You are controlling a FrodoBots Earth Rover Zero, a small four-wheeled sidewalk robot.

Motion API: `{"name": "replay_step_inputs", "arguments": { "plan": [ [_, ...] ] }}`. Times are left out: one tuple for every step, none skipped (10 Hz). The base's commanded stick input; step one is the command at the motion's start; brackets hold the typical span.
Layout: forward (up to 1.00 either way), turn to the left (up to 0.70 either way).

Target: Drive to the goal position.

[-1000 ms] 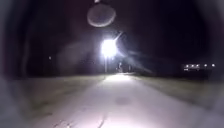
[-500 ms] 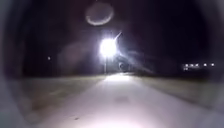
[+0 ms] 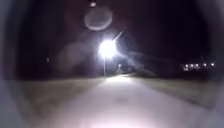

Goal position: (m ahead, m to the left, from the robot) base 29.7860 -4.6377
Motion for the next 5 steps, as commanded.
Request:
{"name": "replay_step_inputs", "arguments": {
  "plan": [
    [0.7,0.0],
    [0.7,0.0],
    [0.7,0.0],
    [0.7,0.0],
    [0.7,0.0]
  ]
}}
